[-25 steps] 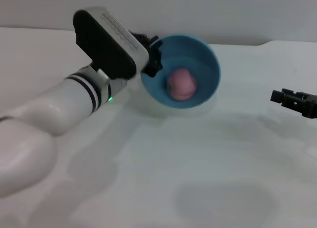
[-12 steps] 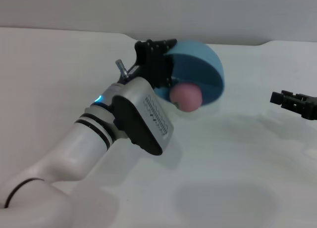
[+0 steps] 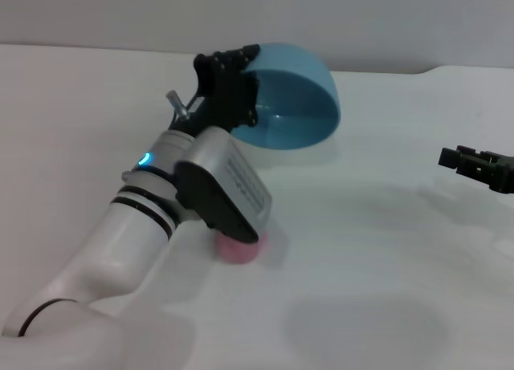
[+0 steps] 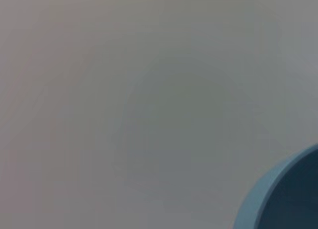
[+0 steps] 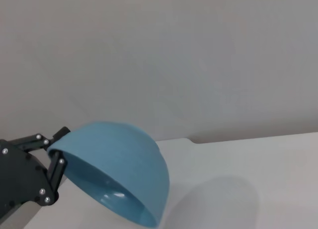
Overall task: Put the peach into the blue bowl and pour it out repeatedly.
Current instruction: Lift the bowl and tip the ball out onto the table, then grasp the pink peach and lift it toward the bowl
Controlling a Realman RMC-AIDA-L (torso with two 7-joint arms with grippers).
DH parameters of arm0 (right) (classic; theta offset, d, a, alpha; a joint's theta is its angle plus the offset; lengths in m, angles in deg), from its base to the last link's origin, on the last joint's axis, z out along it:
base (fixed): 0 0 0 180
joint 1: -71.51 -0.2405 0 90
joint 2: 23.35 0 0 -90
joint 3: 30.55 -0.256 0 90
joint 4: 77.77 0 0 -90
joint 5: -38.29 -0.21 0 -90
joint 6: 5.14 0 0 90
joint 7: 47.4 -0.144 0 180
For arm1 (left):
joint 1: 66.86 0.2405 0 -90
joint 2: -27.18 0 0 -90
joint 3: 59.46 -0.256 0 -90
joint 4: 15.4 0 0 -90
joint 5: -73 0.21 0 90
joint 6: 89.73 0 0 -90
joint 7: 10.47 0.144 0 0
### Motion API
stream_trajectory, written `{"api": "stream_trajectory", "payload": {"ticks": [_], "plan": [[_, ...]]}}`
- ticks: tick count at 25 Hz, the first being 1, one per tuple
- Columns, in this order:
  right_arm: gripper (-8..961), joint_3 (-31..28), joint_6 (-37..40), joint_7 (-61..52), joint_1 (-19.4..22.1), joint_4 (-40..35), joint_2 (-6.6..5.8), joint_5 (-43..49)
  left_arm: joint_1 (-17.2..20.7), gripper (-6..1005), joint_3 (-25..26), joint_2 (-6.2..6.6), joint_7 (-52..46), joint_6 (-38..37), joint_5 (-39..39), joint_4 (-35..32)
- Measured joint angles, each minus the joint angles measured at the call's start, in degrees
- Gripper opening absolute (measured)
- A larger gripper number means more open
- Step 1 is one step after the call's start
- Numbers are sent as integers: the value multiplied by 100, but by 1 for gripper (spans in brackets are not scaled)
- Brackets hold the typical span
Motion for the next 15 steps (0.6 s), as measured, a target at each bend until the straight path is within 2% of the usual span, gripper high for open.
{"api": "stream_trajectory", "payload": {"ticks": [4,7,10,11,15], "plan": [[451,45,13,0,-40,0,0,-2,-23,0,123,9,-287,-65,-639,-229],[452,97,23,8,-96,11,10,4,-5,0,488,47,-452,-597,-1288,-640],[452,231,26,31,-191,55,18,13,110,-1,1383,76,-465,-1942,-1812,-1135],[453,305,25,32,-230,77,16,14,128,-1,1537,79,-465,-2218,-1883,-1191],[452,583,6,68,-402,180,11,24,181,-1,3182,99,-500,-4735,-2595,-1419]]}}
